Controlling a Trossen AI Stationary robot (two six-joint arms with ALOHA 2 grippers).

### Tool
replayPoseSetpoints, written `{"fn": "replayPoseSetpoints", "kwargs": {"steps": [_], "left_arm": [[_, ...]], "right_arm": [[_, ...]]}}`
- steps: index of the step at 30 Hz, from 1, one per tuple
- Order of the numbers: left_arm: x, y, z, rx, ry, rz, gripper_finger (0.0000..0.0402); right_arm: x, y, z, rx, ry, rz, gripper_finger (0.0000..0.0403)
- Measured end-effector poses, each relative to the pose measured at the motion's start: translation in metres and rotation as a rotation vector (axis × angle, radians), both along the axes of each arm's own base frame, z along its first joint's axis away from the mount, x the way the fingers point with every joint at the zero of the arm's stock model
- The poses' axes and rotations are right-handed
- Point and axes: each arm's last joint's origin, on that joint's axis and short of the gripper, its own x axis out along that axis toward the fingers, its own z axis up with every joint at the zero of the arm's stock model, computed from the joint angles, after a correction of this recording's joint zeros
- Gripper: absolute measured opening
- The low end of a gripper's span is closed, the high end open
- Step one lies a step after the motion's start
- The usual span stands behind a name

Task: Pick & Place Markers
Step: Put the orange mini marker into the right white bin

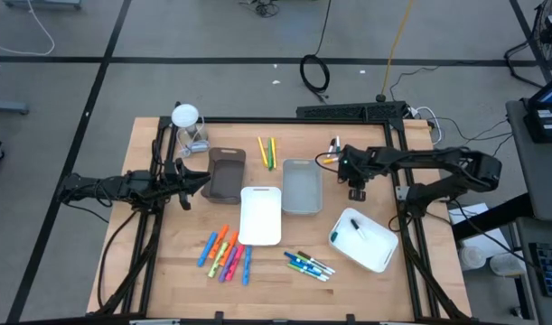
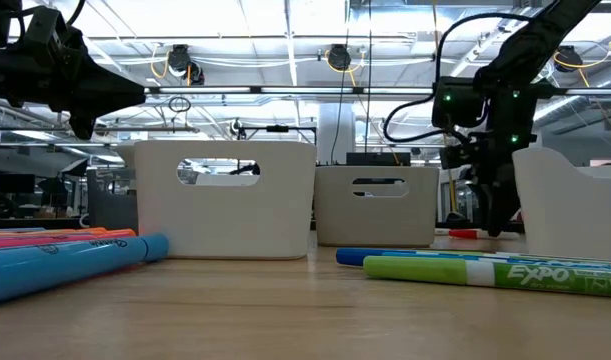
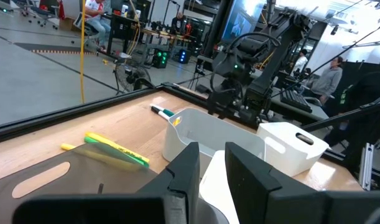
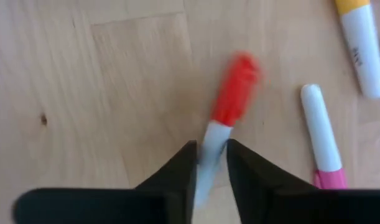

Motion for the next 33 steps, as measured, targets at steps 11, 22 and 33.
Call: {"fn": "replayPoseSetpoints", "kwargs": {"steps": [11,22,33], "left_arm": [[0.000,0.000,0.000,0.000,0.000,0.000,0.0079],[0.000,0.000,0.000,0.000,0.000,0.000,0.0079],[0.000,0.000,0.000,0.000,0.000,0.000,0.0079]], "right_arm": [[0.004,-0.004,-0.002,-0.035,0.009,-0.073,0.0016],[0.002,0.010,0.068,-0.113,-0.234,-0.101,0.0015],[-0.010,0.042,0.113,-0.116,-0.543,-0.049,0.0015]]}}
